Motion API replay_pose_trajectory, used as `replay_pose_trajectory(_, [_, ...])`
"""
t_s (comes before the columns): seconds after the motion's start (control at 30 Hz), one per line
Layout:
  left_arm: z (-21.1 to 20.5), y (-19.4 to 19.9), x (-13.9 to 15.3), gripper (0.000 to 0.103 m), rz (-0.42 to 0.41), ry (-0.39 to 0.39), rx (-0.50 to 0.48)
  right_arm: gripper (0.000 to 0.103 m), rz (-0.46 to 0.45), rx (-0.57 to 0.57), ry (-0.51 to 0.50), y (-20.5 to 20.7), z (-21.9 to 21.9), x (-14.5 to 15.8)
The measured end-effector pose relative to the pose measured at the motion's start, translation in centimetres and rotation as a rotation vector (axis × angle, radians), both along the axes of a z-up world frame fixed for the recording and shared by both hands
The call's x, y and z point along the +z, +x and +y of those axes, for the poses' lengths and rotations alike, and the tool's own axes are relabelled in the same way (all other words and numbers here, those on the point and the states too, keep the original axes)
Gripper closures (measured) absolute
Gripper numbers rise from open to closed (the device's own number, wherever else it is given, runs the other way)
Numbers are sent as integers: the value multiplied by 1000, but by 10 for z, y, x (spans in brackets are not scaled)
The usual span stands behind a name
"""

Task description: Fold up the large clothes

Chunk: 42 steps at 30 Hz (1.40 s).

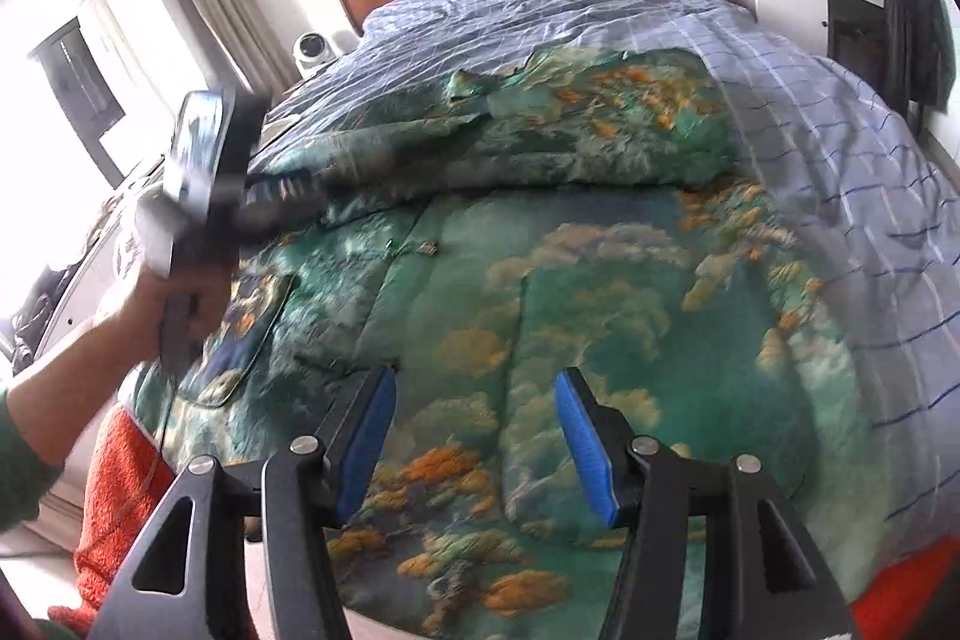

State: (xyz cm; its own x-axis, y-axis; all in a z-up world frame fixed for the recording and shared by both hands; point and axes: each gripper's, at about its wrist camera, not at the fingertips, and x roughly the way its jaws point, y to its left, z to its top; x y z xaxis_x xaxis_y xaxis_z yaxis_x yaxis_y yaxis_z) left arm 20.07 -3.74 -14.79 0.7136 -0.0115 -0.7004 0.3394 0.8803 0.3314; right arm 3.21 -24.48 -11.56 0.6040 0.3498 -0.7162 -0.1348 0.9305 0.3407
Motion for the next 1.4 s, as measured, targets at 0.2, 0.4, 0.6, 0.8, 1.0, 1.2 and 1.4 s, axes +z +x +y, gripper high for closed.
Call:
replay_pose_trajectory(0.2, [49,-40,7,25,27,-145,71,46,-13,34,134,51,-1,19])
replay_pose_trajectory(0.4, [86,-48,-3,24,11,-196,209,46,147,11,410,159,22,-9])
replay_pose_trajectory(0.6, [104,-51,-19,24,17,-264,279,47,302,-16,454,205,56,-47])
replay_pose_trajectory(0.8, [111,-63,-14,24,3,-301,293,88,178,-20,311,224,65,-9])
replay_pose_trajectory(1.0, [107,-62,-17,24,5,-298,297,88,72,-65,115,266,43,14])
replay_pose_trajectory(1.2, [102,-65,-13,24,32,-277,283,74,185,-74,49,293,39,-59])
replay_pose_trajectory(1.4, [114,-52,36,22,17,-371,249,48,26,-70,-32,263,28,-21])
